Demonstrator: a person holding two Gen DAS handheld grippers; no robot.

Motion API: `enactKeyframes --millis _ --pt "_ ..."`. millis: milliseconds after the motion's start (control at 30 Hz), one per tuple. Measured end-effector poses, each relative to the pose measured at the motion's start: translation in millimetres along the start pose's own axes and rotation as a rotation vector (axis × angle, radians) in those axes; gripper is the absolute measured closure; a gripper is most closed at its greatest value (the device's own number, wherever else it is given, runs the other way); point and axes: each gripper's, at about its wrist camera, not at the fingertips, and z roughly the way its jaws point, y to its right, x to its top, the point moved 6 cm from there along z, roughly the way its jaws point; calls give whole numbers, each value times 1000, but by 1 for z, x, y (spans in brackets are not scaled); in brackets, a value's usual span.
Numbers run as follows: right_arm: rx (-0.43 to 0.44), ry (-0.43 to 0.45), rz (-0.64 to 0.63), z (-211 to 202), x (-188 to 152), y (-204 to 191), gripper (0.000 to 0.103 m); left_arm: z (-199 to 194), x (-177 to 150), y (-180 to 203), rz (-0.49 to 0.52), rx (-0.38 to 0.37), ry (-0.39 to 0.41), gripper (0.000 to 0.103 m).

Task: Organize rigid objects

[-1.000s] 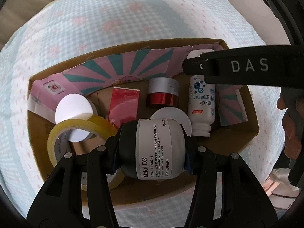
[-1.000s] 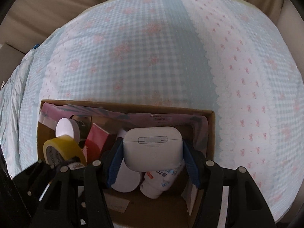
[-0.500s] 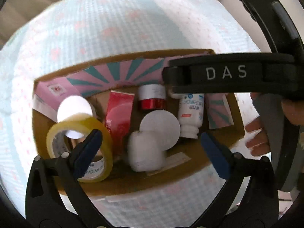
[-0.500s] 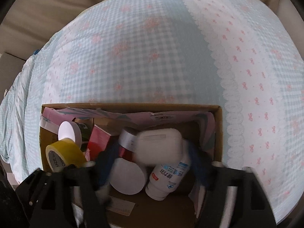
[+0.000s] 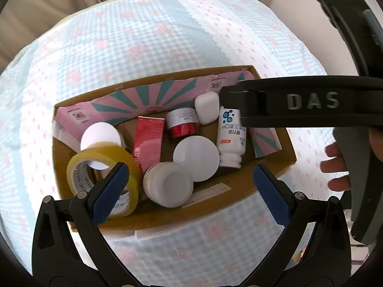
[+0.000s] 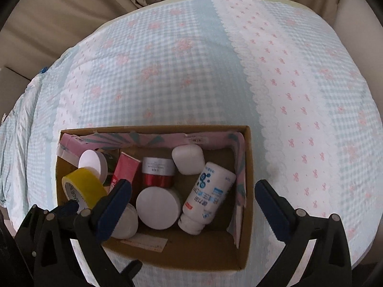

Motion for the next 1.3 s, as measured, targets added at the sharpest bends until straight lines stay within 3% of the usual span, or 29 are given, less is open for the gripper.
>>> enactKeyframes --millis 167,367,600,833,1100,1300 --pt "16 28 -2 -19 -6 1 1 -18 -1 -2 -6 33 28 0" --pt "41 78 -27 -69 -8 3 1 -69 0 5 -45 91 88 0" --pt "32 189 -97 -179 -15 8 1 -178 16 16 -140 168 238 0" --pt "-46 392 -175 -301 -24 14 1 -301 34 39 -174 236 477 0" --pt "-92 545 -148 -372 -43 31 1 -356 27 67 -166 288 605 0" --pt "-106 595 -140 -388 -57 37 1 -375 15 83 -168 295 662 0"
